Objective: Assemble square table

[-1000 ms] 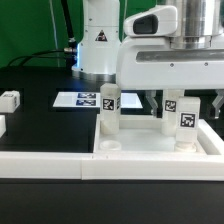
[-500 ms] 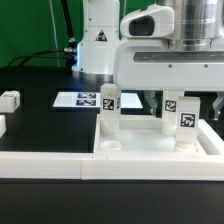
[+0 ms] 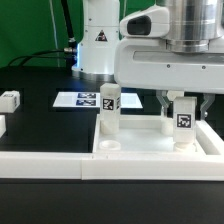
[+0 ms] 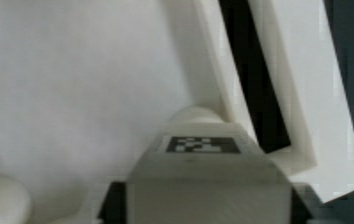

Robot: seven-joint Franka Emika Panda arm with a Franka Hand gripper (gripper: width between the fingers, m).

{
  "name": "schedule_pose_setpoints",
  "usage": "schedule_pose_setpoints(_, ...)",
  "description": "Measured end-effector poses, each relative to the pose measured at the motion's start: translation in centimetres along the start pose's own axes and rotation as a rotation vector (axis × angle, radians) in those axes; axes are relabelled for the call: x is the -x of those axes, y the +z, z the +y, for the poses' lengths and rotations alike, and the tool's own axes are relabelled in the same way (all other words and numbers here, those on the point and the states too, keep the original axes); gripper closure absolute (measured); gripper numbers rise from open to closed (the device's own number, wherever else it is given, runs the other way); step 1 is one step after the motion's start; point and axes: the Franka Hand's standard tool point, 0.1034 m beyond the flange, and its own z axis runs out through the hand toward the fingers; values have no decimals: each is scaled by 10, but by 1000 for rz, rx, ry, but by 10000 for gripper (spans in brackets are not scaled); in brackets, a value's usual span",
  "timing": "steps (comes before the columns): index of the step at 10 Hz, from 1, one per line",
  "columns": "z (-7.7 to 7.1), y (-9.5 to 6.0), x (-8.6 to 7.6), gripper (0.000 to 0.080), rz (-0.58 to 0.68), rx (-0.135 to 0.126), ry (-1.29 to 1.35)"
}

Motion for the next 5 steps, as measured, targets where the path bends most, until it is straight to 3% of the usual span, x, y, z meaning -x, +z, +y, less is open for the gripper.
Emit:
schedule_pose_setpoints(2, 0, 1, 0, 510, 2, 0, 144)
schedule_pose_setpoints(5, -6, 1, -3, 509, -2, 1, 593)
